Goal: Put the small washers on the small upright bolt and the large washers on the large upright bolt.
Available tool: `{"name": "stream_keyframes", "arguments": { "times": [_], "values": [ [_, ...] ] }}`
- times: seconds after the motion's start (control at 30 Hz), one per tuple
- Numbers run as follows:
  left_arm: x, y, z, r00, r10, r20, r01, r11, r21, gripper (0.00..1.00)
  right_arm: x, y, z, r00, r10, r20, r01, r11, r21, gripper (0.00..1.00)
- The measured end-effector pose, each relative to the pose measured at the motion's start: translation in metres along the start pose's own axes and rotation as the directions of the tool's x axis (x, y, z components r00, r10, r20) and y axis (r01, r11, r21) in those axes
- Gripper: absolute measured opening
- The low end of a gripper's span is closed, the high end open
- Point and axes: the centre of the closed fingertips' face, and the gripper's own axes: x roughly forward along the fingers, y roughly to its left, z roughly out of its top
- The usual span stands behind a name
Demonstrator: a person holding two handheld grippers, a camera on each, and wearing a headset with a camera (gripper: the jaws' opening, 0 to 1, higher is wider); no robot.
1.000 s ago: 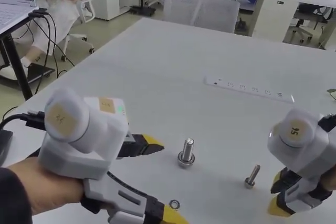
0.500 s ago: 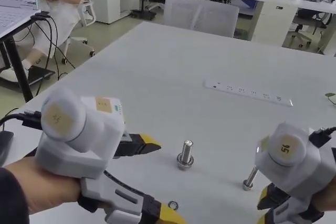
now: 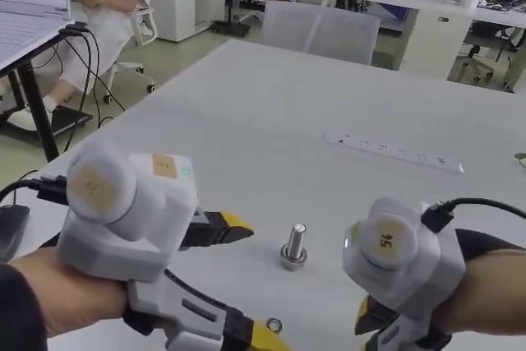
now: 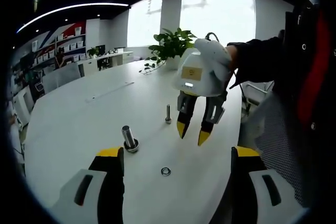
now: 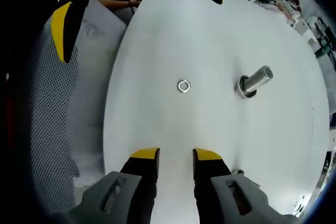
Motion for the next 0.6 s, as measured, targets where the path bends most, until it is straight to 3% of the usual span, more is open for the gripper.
{"name": "stream_keyframes", "arguments": {
  "times": [0.6],
  "values": [
    [-0.005, -0.003, -0.004, 0.9999, 0.012, 0.005, -0.012, 1.000, -0.016, 0.83, 0.014, -0.012, 0.060, 0.9994, 0.013, 0.032, -0.009, 0.993, -0.114, 0.26]
  ]
}}
